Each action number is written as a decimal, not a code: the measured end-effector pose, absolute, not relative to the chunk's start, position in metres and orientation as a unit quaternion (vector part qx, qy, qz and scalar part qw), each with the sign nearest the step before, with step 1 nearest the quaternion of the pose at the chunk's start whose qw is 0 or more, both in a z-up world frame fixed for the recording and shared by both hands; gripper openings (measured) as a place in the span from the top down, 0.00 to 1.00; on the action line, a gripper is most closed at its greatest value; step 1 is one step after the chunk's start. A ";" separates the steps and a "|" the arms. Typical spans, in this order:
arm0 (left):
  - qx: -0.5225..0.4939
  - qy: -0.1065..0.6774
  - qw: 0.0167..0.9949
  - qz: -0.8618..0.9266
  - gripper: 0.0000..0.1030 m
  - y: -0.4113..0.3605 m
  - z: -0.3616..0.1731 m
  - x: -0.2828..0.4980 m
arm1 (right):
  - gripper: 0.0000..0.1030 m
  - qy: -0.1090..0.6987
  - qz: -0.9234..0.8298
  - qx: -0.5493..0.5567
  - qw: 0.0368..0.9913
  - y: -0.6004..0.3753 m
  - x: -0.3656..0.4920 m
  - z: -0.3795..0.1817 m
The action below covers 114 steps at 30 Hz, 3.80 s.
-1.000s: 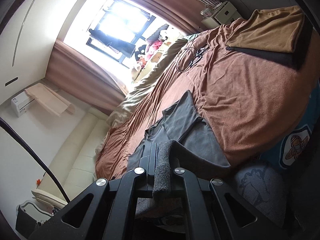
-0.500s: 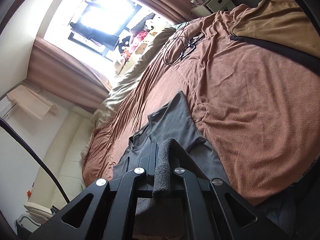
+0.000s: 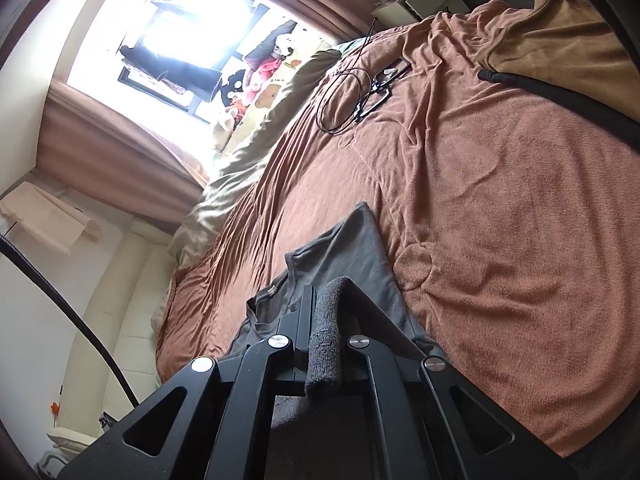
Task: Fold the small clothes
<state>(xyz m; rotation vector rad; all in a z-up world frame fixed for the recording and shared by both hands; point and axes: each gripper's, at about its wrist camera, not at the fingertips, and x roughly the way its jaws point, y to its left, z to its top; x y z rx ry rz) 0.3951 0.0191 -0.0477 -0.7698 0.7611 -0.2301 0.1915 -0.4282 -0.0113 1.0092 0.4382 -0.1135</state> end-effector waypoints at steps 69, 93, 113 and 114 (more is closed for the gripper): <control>-0.049 0.563 0.820 -0.091 0.42 -0.019 -0.151 0.484 | 0.34 0.471 -0.120 0.183 0.855 -0.372 0.333 0.000; 0.035 0.569 0.816 -0.094 0.42 -0.047 -0.163 0.496 | 0.34 0.506 -0.138 0.120 0.843 -0.369 0.366 -0.030; 0.004 0.552 0.831 -0.069 0.42 -0.056 -0.177 0.568 | 0.34 0.485 -0.149 0.128 0.852 -0.399 0.435 -0.034; -0.002 0.552 0.831 -0.069 0.42 -0.055 -0.178 0.571 | 0.34 0.483 -0.150 0.132 0.852 -0.403 0.439 -0.034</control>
